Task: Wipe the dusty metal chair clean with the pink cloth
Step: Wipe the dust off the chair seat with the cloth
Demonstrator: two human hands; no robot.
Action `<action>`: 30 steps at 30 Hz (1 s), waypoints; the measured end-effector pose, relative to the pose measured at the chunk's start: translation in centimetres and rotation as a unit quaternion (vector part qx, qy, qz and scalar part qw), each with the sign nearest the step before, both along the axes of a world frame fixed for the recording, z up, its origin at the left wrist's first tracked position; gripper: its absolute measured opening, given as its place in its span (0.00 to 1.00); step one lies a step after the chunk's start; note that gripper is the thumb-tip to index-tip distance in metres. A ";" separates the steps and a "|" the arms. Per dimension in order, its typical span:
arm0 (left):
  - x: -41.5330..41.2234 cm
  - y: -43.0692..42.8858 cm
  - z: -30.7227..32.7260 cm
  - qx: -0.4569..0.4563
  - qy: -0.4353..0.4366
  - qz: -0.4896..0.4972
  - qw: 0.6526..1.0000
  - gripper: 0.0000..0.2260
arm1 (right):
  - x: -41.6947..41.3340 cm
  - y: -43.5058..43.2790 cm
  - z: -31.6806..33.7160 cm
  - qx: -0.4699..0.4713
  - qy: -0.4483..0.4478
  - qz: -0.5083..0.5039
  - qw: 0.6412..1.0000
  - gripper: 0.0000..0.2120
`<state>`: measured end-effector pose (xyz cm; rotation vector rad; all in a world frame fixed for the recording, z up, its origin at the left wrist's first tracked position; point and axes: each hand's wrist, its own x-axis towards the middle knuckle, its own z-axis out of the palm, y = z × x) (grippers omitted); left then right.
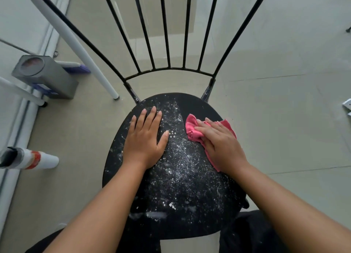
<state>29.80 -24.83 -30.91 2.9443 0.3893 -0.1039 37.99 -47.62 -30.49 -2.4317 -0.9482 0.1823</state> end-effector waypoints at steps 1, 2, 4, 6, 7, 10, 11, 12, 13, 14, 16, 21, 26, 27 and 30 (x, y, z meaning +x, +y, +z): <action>0.0 0.0 0.0 0.001 -0.001 -0.001 1.000 0.31 | 0.1 -0.1 0.0 -0.003 -0.003 0.002 1.000 0.15; 0.0 0.0 0.0 0.001 -0.002 -0.003 1.000 0.31 | 0.4 0.1 0.0 -0.007 -0.005 0.002 1.000 0.15; 0.0 0.1 -0.1 -0.002 -0.007 -0.005 1.000 0.31 | 1.6 1.0 0.1 -0.012 -0.005 0.002 1.000 0.16; 0.0 0.1 -0.2 -0.003 -0.016 -0.004 1.000 0.30 | 3.3 2.5 0.1 -0.013 -0.003 0.001 1.000 0.16; 0.0 0.1 -0.2 -0.004 -0.020 -0.004 1.000 0.30 | 4.0 3.2 0.1 -0.013 -0.003 -0.001 1.000 0.16; 0.0 0.1 -0.2 -0.004 -0.028 0.000 1.000 0.30 | 5.8 5.2 -0.1 -0.007 -0.003 -0.004 1.000 0.15; 0.0 0.1 -0.2 -0.005 -0.028 0.000 1.000 0.30 | 6.2 5.5 -0.1 -0.001 -0.002 -0.003 1.000 0.15; 0.0 0.1 -0.2 -0.007 -0.028 -0.001 1.000 0.30 | 6.4 5.8 0.0 0.005 0.000 -0.003 1.000 0.14; 0.0 0.1 -0.3 -0.007 -0.028 -0.001 1.000 0.29 | 6.5 5.9 0.1 0.008 0.003 -0.004 1.000 0.13; 0.0 0.0 -0.3 -0.008 -0.029 -0.001 1.000 0.29 | 6.4 5.9 0.1 0.008 0.006 -0.005 1.000 0.13; 0.0 0.1 -0.3 -0.009 -0.035 0.002 0.999 0.29 | 5.9 5.5 0.1 -0.002 0.007 0.002 1.000 0.13; 0.0 0.1 -0.2 -0.006 -0.036 0.003 0.999 0.29 | 2.7 2.9 0.2 -0.022 0.010 0.007 1.000 0.14; 0.0 0.1 0.0 -0.014 -0.031 0.003 0.999 0.29 | -3.7 -0.9 0.4 -0.053 0.005 0.008 0.999 0.15; 0.0 0.1 0.0 -0.015 -0.029 0.001 0.999 0.29 | -5.2 -1.7 0.4 -0.064 -0.002 0.008 0.998 0.13; -0.1 0.1 0.0 -0.014 -0.029 -0.002 0.999 0.28 | -8.4 -3.4 0.4 -0.060 0.001 0.015 0.998 0.13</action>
